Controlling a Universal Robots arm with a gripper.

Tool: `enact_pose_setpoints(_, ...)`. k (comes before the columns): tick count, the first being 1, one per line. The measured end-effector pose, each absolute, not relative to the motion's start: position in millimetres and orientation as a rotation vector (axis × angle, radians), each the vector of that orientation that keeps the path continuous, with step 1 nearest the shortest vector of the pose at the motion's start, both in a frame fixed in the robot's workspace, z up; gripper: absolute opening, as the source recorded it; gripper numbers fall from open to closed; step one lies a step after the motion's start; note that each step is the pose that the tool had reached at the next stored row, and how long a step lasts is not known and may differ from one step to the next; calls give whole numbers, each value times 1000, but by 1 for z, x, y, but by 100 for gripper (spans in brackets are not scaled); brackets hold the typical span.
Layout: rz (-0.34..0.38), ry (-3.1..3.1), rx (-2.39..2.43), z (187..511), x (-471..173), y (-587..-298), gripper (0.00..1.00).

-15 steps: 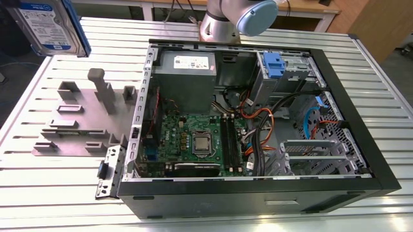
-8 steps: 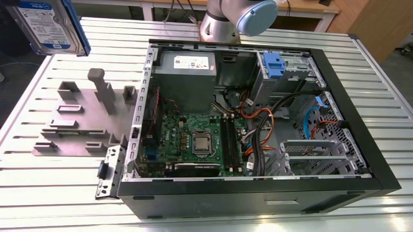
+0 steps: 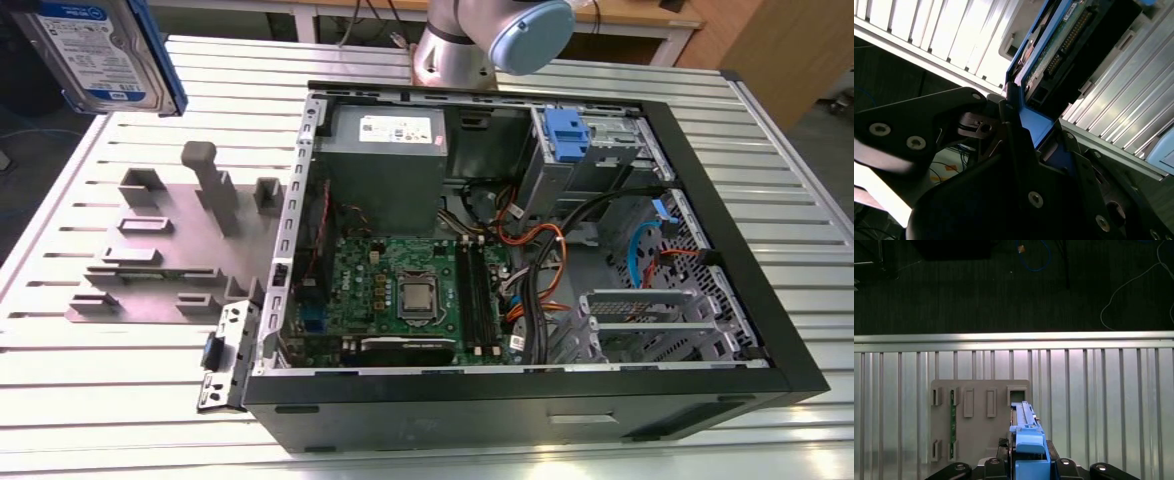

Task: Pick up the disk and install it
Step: 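Pick up the disk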

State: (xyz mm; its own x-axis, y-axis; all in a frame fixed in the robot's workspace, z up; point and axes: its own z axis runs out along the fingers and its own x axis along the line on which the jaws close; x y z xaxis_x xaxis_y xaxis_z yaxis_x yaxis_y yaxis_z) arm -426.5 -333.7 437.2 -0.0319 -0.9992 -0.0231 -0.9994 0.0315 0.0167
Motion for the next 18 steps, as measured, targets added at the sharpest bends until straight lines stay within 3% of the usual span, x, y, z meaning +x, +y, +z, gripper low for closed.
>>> enact_pose_setpoints(18, 44, 2253, -2182, 459, -427, -334, 36)
